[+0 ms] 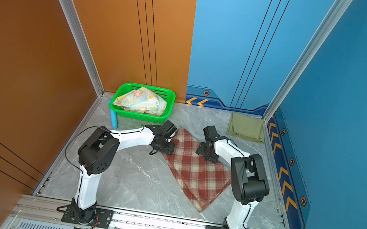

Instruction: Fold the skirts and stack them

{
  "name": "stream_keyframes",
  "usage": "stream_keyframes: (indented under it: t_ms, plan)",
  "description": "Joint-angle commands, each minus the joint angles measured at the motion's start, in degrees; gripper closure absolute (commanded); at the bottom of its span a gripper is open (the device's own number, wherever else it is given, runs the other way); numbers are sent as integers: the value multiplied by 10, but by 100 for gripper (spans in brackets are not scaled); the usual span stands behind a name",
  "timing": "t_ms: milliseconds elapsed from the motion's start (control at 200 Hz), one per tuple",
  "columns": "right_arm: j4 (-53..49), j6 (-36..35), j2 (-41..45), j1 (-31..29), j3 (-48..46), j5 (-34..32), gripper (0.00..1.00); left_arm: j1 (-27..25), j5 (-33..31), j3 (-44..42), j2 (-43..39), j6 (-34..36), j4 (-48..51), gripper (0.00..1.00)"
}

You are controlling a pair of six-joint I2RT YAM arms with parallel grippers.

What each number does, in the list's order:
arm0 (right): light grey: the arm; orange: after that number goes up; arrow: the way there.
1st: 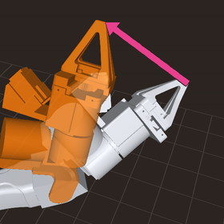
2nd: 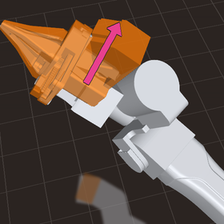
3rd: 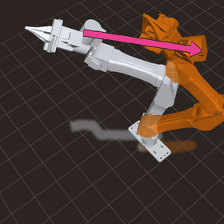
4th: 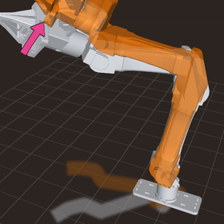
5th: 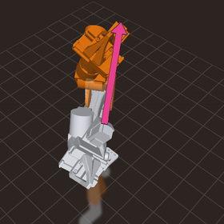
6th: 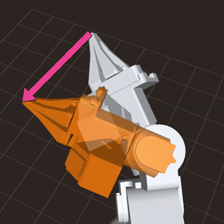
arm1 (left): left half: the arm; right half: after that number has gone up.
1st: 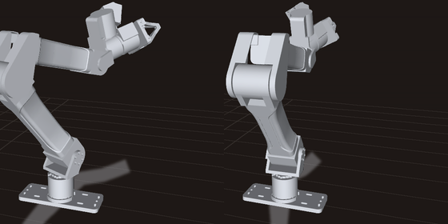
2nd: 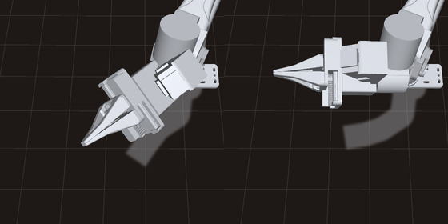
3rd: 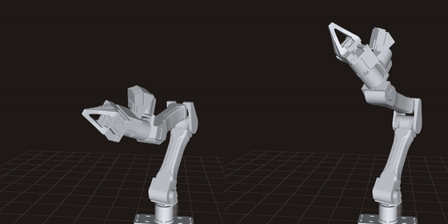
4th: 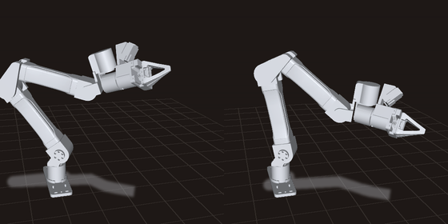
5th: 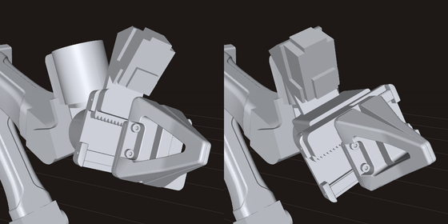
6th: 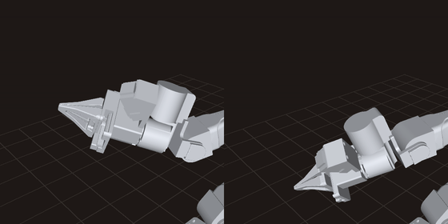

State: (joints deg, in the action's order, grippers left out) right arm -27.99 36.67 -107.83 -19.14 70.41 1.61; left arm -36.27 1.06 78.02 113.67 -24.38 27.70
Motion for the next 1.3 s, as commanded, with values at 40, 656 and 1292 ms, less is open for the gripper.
stream_keyframes:
  t_ms: [40, 656, 1292]
  plan:
    - [31, -55, -87, 1, 93, 39, 22, -15, 12, -74, -65, -69, -5, 42]
    - [-22, -79, 75, 9, 89, 22, 21, -27, 92, -181, -265, -139, -65, 25]
    - [-87, 17, 361, 98, -256, -8, 37, 81, 60, -136, -155, -81, -53, 33]
